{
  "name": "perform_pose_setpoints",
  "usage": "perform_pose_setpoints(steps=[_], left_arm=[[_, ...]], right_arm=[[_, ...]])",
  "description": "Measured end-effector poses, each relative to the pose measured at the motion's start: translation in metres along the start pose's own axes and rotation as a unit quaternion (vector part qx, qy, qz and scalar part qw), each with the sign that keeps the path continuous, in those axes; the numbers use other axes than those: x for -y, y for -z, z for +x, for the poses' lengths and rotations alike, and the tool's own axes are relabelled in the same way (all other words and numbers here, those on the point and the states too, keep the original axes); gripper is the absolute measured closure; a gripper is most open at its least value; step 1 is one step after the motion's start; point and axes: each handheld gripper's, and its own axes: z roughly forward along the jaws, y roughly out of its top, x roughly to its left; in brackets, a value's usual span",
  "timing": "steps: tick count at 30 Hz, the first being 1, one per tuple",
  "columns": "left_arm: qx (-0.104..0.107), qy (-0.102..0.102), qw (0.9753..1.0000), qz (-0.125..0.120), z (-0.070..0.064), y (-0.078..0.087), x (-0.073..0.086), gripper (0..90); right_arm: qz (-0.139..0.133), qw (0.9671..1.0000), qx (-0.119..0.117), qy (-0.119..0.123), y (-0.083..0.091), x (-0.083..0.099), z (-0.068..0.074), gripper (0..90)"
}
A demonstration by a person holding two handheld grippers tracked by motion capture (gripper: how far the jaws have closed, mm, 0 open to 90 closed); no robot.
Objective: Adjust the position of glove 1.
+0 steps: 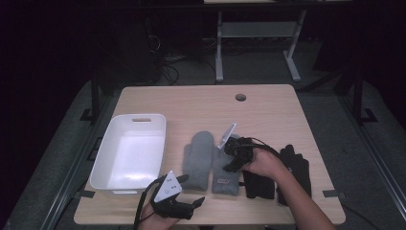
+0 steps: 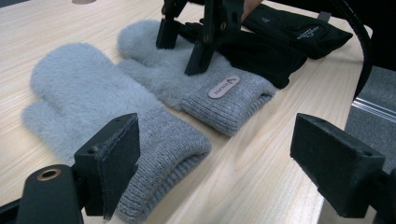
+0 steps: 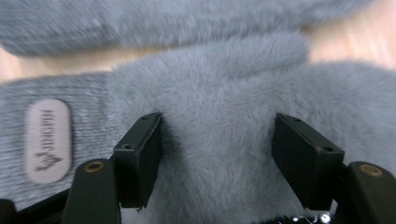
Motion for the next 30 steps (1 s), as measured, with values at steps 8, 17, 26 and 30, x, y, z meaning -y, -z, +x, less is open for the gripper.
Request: perform_pose_setpoints(steps=[8,17,26,30], left_arm=[[0.001,-0.002,1.0000,-0.001,-0.002,-0.002,0.000,15.7],[-0.006,-0.002,1.0000,-0.005,-0.001,0.001,-0.001,15.9],[-0.004,-0.003,1.0000,-0.004,-0.003,0.000,-0.001,15.9],[-0.005,-0.003,1.0000,-0.005,-0.002,0.002,-0.001,15.9]], right_arm=[[0.016,0.9997,0.018,0.006,-0.007,-0.001,0.005,40.9],[0.022,0.9995,0.022,-0.005,-0.006,-0.002,0.006,63.1],[-0.011,0.9991,0.005,-0.040,0.000,0.007,0.004,80.4],[-0.019,0.9987,0.008,-0.047,0.005,0.007,0.007,82.2]])
